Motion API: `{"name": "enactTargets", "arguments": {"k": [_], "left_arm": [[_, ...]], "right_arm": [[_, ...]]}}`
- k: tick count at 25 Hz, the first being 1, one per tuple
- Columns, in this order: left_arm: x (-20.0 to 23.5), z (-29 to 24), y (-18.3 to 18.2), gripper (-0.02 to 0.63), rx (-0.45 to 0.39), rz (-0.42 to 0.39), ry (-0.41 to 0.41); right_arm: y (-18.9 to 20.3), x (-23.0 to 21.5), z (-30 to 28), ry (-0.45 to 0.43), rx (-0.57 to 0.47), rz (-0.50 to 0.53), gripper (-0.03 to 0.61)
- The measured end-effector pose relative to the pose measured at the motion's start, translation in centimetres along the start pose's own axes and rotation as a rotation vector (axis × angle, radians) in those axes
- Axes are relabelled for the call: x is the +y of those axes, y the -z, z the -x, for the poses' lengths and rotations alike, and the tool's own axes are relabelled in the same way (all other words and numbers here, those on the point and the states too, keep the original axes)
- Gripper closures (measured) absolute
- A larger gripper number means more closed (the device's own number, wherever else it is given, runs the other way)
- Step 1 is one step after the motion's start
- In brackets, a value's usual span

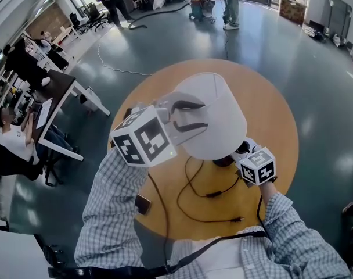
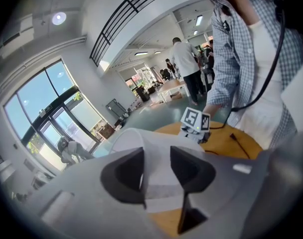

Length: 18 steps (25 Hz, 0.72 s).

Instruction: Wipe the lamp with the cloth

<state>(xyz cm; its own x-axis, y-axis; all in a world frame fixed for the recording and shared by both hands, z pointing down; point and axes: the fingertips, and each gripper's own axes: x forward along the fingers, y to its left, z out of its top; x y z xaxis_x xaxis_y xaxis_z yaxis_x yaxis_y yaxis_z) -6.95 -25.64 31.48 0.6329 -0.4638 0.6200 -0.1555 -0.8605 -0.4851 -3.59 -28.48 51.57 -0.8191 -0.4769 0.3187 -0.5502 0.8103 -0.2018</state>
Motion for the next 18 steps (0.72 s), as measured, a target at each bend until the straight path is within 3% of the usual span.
{"name": "enactTargets", "arguments": {"k": [9, 14, 18], "left_arm": [[-1.7, -0.4, -1.4, 0.451, 0.027, -0.078, 0.013], [-2.2, -1.0, -2.2, 0.449, 0.047, -0.116, 0.001], [-2.7, -1.4, -2.7, 0.448, 0.055, -0.135, -0.009]], "right_arm": [[9.8, -0.6, 0.6, 0.046, 0.268, -0.033, 0.506], [8.8, -0.8, 2.4, 0.062, 0.251, -0.029, 0.506], [7.5, -0.4, 5.8, 0.074, 0.232, 0.043, 0.506]]}}
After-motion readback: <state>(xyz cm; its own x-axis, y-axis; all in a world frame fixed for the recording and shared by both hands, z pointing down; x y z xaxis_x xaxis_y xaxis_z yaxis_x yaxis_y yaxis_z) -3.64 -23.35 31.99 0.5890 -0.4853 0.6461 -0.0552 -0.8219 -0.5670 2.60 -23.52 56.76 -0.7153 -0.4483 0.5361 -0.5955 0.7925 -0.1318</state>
